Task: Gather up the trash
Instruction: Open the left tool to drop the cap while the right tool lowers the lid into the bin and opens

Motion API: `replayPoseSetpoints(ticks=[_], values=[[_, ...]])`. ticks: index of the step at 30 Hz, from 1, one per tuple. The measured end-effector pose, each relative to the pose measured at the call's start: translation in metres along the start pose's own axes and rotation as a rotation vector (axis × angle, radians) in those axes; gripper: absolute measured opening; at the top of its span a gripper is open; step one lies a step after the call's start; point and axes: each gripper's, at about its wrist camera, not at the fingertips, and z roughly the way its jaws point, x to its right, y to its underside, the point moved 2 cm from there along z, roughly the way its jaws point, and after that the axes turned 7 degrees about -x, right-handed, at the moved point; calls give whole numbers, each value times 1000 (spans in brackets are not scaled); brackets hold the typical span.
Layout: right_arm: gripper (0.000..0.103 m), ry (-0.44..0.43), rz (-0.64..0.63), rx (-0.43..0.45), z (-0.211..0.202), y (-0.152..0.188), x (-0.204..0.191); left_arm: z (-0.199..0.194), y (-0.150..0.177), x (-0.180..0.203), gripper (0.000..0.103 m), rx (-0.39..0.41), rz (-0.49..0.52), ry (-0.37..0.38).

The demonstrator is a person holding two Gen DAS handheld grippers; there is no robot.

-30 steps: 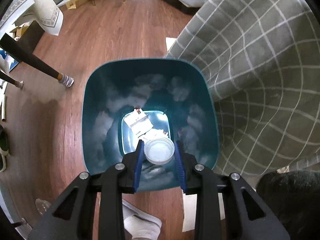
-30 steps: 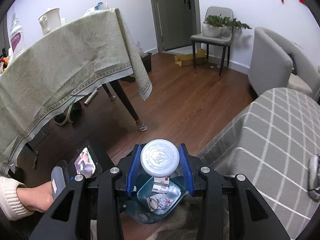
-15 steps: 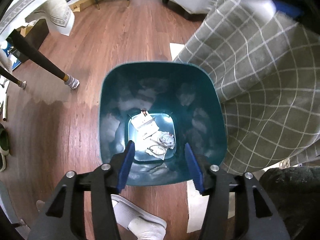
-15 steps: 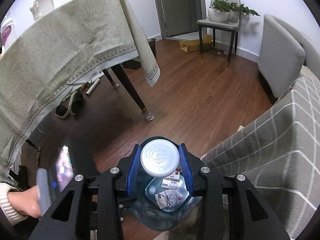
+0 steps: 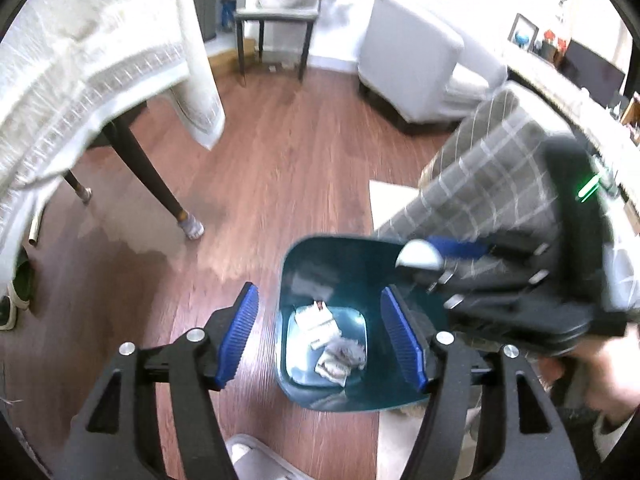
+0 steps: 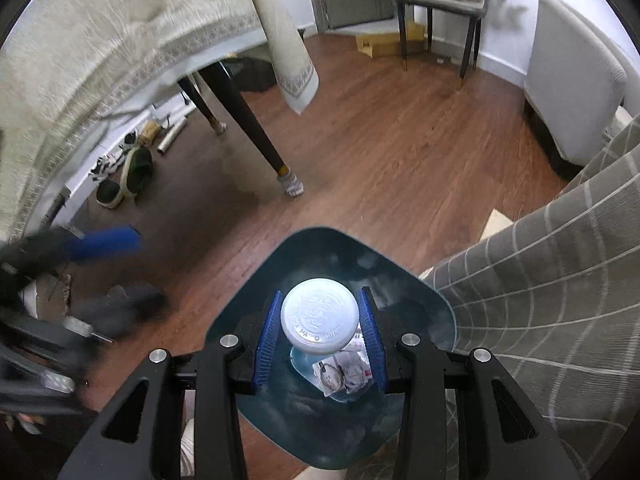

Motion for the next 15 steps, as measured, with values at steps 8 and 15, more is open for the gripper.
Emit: replayPoseSetpoints(ticks=[8,15], values=[[40,27,4,-94,45,9,-2,-55,-21,0,65,119,-40,37],[40,53,-5,-183,76,26,-3,-86,-31,15,57,192,1,40]])
